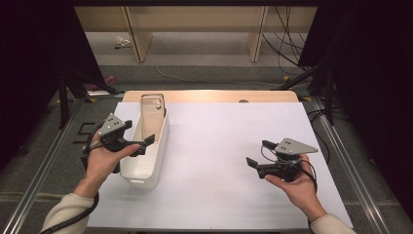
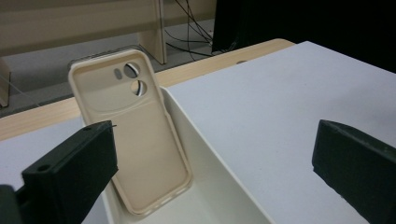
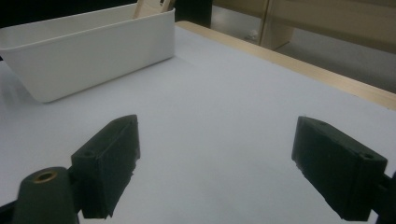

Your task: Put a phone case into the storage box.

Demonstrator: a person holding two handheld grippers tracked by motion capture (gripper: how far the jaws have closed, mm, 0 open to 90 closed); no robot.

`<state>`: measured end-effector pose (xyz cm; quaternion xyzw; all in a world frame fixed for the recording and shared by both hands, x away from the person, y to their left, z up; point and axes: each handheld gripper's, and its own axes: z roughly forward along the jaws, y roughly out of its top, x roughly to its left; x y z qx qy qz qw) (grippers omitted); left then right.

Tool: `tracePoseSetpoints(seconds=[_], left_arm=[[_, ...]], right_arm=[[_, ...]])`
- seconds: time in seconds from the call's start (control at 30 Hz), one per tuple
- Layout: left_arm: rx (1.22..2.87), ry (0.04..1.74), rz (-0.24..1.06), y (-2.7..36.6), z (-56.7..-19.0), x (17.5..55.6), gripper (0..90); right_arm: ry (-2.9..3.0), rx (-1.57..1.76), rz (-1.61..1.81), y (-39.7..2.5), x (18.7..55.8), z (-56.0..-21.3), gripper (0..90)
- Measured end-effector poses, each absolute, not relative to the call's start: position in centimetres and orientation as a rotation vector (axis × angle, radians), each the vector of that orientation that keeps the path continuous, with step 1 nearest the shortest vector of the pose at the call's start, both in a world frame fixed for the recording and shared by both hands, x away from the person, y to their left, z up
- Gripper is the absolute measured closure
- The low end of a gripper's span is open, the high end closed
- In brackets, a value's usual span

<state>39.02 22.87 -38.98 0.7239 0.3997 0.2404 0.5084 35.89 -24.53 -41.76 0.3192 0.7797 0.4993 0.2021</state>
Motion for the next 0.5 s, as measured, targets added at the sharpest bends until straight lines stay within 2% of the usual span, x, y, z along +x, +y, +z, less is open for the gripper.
tracePoseSetpoints(seconds=[0.5], left_arm=[[1.743,0.875,0.584,22.2,-39.7,36.1,0.0]], right_arm=[[2.169,0.913,1.401,-25.9,35.2,-41.6,16.0]])
